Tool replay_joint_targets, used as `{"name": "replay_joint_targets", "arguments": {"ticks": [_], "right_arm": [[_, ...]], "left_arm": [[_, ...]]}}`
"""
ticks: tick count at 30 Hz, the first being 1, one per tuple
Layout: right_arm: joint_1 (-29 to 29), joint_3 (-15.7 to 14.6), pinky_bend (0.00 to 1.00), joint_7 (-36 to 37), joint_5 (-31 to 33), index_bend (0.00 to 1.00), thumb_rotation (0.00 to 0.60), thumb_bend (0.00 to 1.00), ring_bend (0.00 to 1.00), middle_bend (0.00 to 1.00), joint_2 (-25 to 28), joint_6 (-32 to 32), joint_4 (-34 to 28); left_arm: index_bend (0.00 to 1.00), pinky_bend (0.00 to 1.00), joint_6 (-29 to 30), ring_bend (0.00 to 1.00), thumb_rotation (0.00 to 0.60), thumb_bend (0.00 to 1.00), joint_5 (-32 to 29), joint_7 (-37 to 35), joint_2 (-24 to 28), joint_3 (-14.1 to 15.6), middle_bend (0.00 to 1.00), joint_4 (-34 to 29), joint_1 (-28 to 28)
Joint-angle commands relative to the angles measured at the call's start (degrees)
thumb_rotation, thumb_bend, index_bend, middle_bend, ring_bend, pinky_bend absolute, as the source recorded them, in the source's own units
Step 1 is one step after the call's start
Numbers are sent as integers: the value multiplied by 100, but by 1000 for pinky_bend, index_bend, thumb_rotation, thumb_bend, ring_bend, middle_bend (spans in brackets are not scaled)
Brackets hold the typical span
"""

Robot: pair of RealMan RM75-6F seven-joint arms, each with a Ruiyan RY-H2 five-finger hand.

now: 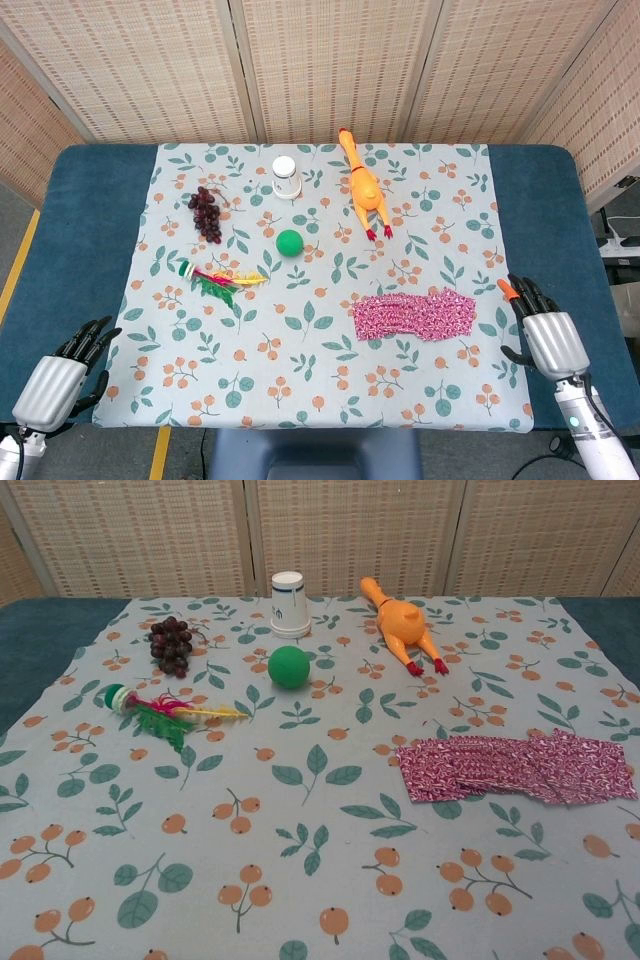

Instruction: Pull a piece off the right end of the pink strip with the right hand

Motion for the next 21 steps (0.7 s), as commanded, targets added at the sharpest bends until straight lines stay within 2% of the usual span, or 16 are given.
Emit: {"name": "replay_joint_targets", "arguments": {"ticks": [1,6,9,11,14,16,19,21], "right_arm": [[6,-19,264,-10,-9,0,600,53,0,0,8,-39,-1],[55,-90,264,-73,-41,0,600,54,0,0,40,-209,-9],[131,-188,289,-41,-237,0,600,113,8,4,68,-315,31],[168,-205,384,-8,-346,0,600,205,129,102,28,-308,117],[216,-251,634,25,-411,0,600,390,477,402,-24,-397,240],[280,-341,778,-24,-401,0,600,518,647,573,48,-639,191],[383,-432,871,-193,-339,0,600,655,773,710,157,-991,87],[439,-447,897,-378,-255,0,600,696,808,746,156,-1174,76]], "left_arm": [[118,346,-1,64,600,560,6,-10,1,3,34,-8,-1],[119,346,25,65,600,561,11,13,9,5,34,-24,15],[118,346,55,65,600,560,40,1,11,3,34,-14,16],[118,346,44,65,600,561,20,-11,4,-6,35,4,13],[120,346,-10,65,600,561,-38,-49,2,-14,38,10,2],[124,346,-18,65,600,560,-37,-43,7,-10,39,-7,1],[127,346,26,65,600,561,23,4,13,1,40,-30,9],[127,346,47,65,600,561,42,25,10,5,41,-31,18]]}}
